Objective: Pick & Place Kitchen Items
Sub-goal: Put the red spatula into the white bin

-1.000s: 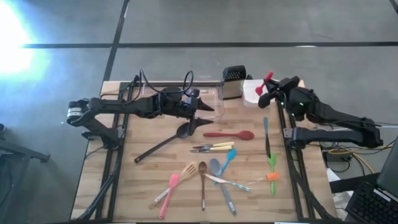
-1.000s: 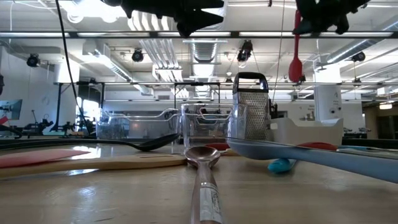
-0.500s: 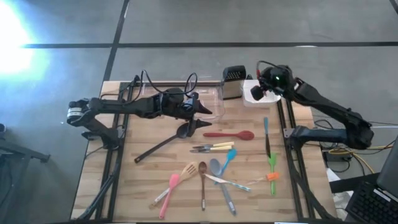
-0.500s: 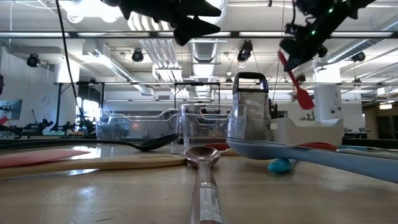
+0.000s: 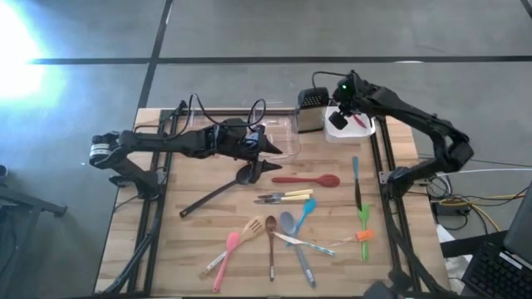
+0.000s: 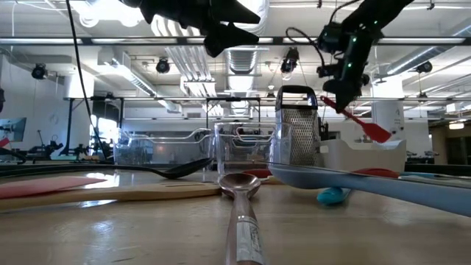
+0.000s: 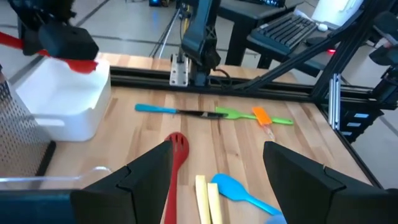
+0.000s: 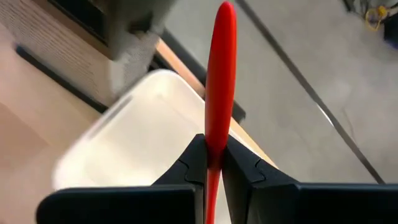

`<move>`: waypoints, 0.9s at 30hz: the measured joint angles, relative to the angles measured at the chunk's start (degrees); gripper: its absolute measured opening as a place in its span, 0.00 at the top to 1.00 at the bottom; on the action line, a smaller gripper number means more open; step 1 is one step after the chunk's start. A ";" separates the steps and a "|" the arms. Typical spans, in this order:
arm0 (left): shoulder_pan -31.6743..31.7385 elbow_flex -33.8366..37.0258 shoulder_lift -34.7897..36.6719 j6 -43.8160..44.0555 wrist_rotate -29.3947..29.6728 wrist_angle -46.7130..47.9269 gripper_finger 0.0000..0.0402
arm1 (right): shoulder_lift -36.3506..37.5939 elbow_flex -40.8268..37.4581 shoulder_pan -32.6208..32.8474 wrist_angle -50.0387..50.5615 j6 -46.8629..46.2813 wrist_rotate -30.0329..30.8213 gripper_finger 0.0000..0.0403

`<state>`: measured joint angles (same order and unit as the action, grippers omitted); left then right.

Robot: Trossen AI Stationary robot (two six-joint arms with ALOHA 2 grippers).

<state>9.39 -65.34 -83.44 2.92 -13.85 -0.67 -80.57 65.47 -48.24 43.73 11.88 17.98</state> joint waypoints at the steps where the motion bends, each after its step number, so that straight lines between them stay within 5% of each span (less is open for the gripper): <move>1: 0.00 0.02 0.00 0.16 0.01 0.55 0.37 | -0.89 0.59 -0.24 0.90 0.55 0.02 0.96; 27: -0.07 0.02 -0.02 0.15 0.01 2.93 0.37 | -11.68 -3.56 -3.76 -5.17 7.20 -3.48 0.96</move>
<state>9.32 -65.32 -83.46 3.07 -13.85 2.26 -92.25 61.91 -52.00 38.56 19.09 14.50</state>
